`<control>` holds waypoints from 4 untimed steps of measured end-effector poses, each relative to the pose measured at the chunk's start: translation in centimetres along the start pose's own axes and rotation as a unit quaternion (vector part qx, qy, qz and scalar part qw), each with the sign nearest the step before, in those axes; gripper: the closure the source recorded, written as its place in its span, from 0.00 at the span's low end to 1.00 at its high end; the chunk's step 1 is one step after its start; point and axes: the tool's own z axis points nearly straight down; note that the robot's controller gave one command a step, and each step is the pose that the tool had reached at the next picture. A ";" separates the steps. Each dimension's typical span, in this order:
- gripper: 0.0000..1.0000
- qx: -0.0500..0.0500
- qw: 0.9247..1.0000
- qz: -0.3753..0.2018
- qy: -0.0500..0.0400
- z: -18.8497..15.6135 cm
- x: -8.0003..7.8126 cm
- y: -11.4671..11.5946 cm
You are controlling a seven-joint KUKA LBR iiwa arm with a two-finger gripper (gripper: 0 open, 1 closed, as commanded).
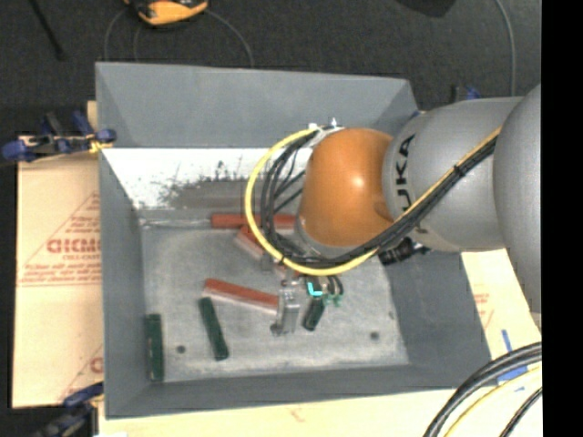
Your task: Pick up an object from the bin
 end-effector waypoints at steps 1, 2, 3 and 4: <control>0.00 0.000 1.000 0.001 -0.004 -0.3 -0.2 0.0; 0.00 -0.001 1.000 0.023 -0.008 4.4 -1.7 0.6; 1.00 0.000 0.993 0.115 -0.003 7.6 -2.3 -3.3; 1.00 0.000 0.993 0.116 -0.003 7.6 -2.3 -3.2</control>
Offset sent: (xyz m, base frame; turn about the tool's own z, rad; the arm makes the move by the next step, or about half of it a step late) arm 0.0187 0.0107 -0.0741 0.0676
